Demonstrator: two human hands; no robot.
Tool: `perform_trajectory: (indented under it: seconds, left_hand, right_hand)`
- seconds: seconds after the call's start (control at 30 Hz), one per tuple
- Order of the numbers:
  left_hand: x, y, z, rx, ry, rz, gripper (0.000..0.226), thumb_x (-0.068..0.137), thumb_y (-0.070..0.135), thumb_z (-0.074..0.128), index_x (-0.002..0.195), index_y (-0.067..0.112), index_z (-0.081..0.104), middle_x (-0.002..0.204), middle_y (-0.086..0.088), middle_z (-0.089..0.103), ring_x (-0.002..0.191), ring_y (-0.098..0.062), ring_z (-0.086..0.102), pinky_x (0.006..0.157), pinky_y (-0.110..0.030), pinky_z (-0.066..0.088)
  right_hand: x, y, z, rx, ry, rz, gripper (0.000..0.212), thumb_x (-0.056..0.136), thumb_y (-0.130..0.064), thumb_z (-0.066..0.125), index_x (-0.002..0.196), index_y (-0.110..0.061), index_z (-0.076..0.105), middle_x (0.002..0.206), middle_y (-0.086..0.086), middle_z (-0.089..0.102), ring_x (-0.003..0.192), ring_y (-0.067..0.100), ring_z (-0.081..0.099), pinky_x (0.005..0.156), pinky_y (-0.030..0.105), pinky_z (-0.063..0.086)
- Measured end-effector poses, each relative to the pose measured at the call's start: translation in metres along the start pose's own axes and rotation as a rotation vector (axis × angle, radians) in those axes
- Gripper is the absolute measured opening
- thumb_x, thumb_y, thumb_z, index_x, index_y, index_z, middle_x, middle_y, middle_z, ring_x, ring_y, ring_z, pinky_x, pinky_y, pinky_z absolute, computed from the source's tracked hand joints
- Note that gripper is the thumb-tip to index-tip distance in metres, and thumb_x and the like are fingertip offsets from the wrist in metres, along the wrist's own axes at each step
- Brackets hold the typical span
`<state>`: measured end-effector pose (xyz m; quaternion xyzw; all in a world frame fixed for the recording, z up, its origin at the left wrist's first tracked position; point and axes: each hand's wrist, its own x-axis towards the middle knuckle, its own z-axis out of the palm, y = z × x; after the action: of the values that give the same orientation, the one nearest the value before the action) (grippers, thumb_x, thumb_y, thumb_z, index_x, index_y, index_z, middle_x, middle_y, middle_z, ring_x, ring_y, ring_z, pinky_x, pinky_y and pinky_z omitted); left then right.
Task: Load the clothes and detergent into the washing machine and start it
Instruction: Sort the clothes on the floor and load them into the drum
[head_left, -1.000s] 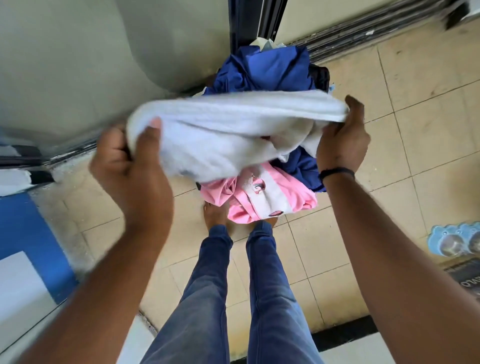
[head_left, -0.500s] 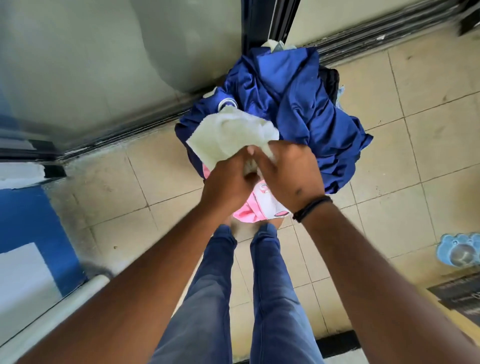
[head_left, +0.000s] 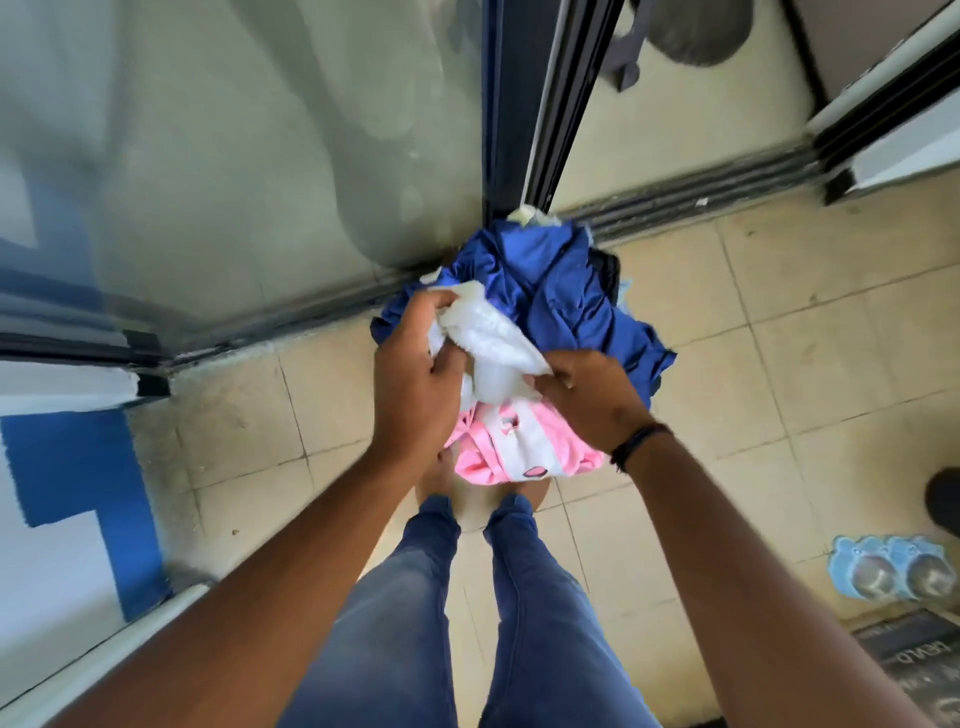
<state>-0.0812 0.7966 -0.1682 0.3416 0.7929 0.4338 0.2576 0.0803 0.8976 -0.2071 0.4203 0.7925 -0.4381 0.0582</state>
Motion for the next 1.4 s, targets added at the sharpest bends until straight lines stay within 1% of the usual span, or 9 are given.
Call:
perform_trajectory:
  seconds: [0.1,0.23,0.37,0.5,0.8,1.0,1.17,1.3,1.4]
  left_hand:
    - [-0.01,0.045,-0.039,0.024,-0.094,-0.001,0.034,0.087,0.005,0.069,0.117,0.021,0.065,0.096,0.012,0.069,0.082,-0.004,0.063,0.069,-0.018,0.048]
    - [-0.026,0.094,-0.088,0.108,-0.174,-0.037,0.044,0.085,0.018,0.075,0.122,0.033,0.057,0.102,0.004,0.071,0.087,-0.017,0.065,0.076,-0.035,0.052]
    - [-0.037,0.116,-0.125,0.191,-0.163,-0.077,0.052,0.088,0.024,0.072,0.135,0.032,0.051,0.115,0.001,0.07,0.105,-0.023,0.065,0.088,-0.034,0.05]
    - [-0.049,0.106,-0.172,0.263,-0.052,-0.181,0.057,0.089,0.026,0.074,0.142,0.024,0.051,0.124,-0.007,0.068,0.116,-0.026,0.061,0.09,-0.028,0.043]
    - [-0.129,0.042,-0.254,0.186,0.144,-0.487,0.033,0.09,0.02,0.074,0.122,0.016,0.069,0.105,-0.003,0.068,0.084,-0.006,0.058,0.07,-0.016,0.041]
    - [-0.185,0.018,-0.275,0.073,0.352,-0.604,0.007,0.093,0.01,0.069,0.091,0.012,0.076,0.077,0.003,0.068,0.079,-0.017,0.065,0.064,-0.016,0.041]
    - [-0.215,0.006,-0.297,-0.142,0.571,-0.63,0.02,0.093,0.016,0.069,0.076,0.026,0.072,0.071,0.006,0.072,0.073,-0.015,0.066,0.065,-0.022,0.047]
    - [-0.229,0.005,-0.317,-0.259,0.702,-0.597,0.014,0.096,0.02,0.066,0.085,0.022,0.074,0.081,0.005,0.072,0.078,-0.017,0.065,0.067,-0.025,0.046]
    - [-0.245,0.004,-0.34,-0.344,0.809,-0.579,0.017,0.097,0.019,0.065,0.084,0.026,0.074,0.083,0.008,0.073,0.078,-0.013,0.065,0.069,-0.026,0.048]
  right_hand:
    - [-0.031,-0.031,-0.036,0.162,0.205,0.02,0.009,0.095,-0.013,0.06,0.094,-0.01,0.068,0.088,0.005,0.059,0.083,0.017,0.054,0.073,0.027,0.038]
    - [-0.076,-0.088,-0.086,0.394,0.533,0.042,0.024,0.104,-0.022,0.048,0.082,-0.011,0.046,0.067,-0.001,0.051,0.059,0.008,0.047,0.06,0.041,0.043]
    - [-0.091,-0.105,-0.111,0.409,0.451,0.029,0.023,0.1,-0.027,0.052,0.085,-0.011,0.056,0.071,0.006,0.067,0.067,0.015,0.072,0.063,0.048,0.057]
    - [-0.09,-0.117,-0.145,0.349,0.567,-0.005,0.023,0.094,-0.016,0.059,0.071,-0.014,0.063,0.059,-0.005,0.068,0.06,0.015,0.072,0.06,0.032,0.055]
    - [-0.065,-0.156,-0.184,0.238,0.685,-0.01,0.026,0.093,-0.027,0.055,0.071,-0.015,0.064,0.059,-0.004,0.067,0.065,0.026,0.068,0.067,0.037,0.056]
    - [-0.044,-0.2,-0.155,0.092,0.493,-0.082,0.033,0.084,-0.043,0.052,0.076,-0.013,0.065,0.071,0.01,0.07,0.075,0.037,0.067,0.07,0.041,0.055]
    - [-0.048,-0.27,-0.081,-0.002,0.272,-0.263,0.044,0.071,-0.05,0.048,0.08,-0.014,0.071,0.072,0.007,0.073,0.075,0.032,0.07,0.073,0.041,0.057]
    - [-0.059,-0.325,-0.03,-0.057,0.13,-0.393,0.013,0.083,-0.024,0.063,0.082,-0.017,0.073,0.071,0.001,0.073,0.073,0.025,0.07,0.073,0.036,0.056]
    - [-0.073,-0.371,0.009,-0.048,0.039,-0.508,0.012,0.084,-0.012,0.063,0.082,-0.018,0.073,0.066,-0.004,0.07,0.069,0.021,0.068,0.071,0.035,0.056]
